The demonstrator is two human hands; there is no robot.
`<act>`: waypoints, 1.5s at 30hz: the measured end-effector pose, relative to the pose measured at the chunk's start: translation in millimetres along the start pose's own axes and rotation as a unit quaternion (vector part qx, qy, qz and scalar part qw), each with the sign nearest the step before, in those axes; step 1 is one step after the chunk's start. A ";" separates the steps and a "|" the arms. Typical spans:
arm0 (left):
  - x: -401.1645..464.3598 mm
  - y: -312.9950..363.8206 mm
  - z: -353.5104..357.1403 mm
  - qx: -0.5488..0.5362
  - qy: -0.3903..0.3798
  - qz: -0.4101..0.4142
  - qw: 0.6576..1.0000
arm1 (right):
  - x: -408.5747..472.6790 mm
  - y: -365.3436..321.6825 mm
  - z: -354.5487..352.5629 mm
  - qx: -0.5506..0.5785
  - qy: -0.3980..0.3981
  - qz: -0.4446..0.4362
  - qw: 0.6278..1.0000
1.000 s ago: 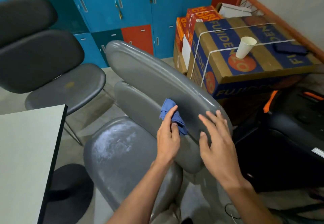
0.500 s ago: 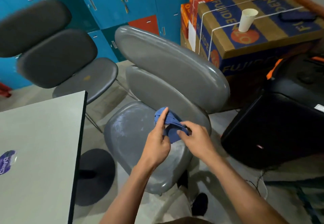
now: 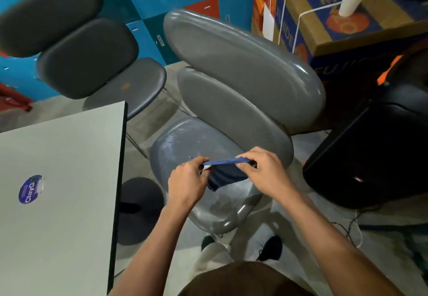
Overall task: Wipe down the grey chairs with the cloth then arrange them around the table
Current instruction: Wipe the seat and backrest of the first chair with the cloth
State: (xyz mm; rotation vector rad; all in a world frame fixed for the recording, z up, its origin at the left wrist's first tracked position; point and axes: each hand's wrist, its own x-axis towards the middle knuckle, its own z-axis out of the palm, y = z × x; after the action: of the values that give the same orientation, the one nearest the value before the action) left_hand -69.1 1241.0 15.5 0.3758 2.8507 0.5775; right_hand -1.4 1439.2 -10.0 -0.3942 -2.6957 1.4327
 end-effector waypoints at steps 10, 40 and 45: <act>64.4 -67.1 12.2 -0.085 -0.038 -0.070 0.993 | 48.5 -10.3 69.6 -0.029 0.030 0.043 0.998; 315.7 -74.5 129.8 -0.498 0.104 -0.113 0.854 | 252.2 40.3 144.6 0.001 0.271 0.082 0.959; 330.5 -32.7 142.7 -0.496 0.125 0.009 0.859 | 271.5 49.2 116.4 0.061 0.336 0.081 0.936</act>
State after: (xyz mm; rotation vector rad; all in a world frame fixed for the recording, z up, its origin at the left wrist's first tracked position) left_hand -352.5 1357.0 -176.5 0.1295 2.2977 2.0503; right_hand -274.2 1440.5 -133.5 -0.9178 -2.0507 1.1943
